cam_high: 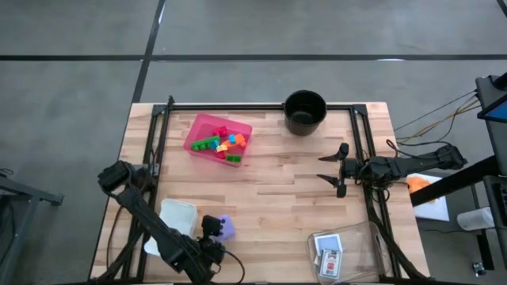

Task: Pick & Place Toys
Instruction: Put the purple dice into the white bin

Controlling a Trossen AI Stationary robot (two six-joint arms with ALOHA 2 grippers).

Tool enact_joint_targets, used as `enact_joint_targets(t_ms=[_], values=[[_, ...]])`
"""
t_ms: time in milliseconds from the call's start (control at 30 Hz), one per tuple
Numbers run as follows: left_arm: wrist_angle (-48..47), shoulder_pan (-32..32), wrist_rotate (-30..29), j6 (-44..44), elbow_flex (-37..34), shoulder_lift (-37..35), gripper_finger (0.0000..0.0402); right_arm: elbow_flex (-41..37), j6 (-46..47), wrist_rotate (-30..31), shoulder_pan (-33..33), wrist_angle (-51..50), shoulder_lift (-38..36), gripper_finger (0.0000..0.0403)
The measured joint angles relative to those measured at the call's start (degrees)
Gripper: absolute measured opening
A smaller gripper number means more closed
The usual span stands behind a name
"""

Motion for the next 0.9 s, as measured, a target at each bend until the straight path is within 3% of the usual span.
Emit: enact_joint_targets(t_ms=[500, 667, 900], values=[[-10.53, -0.54, -4.31, -6.16, -0.90, 0.85, 0.0265, 0.00, 0.01, -0.01, 0.01, 0.01, -0.04, 0.0285], [-10.84, -0.46, -5.76, -6.44, -2.27, 0.69, 0.0204, 0.00, 0.01, -0.01, 0.01, 0.01, -0.04, 0.0285], [-10.87, -0.46, -7.08, -6.90, -2.57, 0.60, 0.0071, 0.00, 0.01, -0.01, 0.01, 0.01, -0.04, 0.0285]])
